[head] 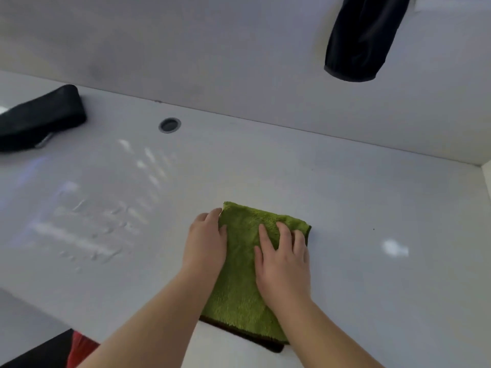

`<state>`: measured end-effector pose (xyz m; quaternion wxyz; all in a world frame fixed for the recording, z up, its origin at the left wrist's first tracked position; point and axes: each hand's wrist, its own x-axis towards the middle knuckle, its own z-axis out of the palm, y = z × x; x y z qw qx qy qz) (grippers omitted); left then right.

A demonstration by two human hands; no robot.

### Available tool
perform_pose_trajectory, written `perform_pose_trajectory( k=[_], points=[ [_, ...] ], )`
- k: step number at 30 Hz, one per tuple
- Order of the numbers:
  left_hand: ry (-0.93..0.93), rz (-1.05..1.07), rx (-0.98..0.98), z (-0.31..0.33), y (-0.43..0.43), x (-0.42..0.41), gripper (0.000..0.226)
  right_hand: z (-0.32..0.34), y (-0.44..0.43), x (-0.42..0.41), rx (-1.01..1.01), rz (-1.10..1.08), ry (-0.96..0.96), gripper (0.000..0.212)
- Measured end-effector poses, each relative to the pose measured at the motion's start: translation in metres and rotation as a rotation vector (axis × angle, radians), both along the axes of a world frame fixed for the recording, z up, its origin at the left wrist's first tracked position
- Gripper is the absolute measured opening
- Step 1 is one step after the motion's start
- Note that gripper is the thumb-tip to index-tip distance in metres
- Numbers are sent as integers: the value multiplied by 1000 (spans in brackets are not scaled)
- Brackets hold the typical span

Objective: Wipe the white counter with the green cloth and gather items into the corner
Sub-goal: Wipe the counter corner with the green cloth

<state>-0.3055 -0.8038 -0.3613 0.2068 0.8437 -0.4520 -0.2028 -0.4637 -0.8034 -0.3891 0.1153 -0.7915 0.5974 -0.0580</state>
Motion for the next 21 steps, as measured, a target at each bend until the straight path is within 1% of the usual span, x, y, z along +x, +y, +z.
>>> perform_pose_trajectory(
  k=[3, 5, 9, 12, 15, 21],
  points=[
    [-20, -70, -18, -6, 13, -6, 50, 5, -1, 5, -1, -14, 33, 48],
    [-64, -139, -1, -9, 18, -8, 49, 9, -1, 9, -5, -35, 53, 46],
    [-76, -225, 113, -7, 22, -5, 45, 15, -2, 19, 10, -70, 100, 44],
    [-59, -323, 183, 5, 28, 4, 46, 22, -1, 28, 89, -91, 171, 48],
    [-25, -404, 204, 23, 43, 26, 47, 34, 4, 41, 115, -86, 194, 50],
    [34, -380, 232, 46, 106, 120, 45, 62, 27, 111, 200, -64, 186, 53]
  ],
)
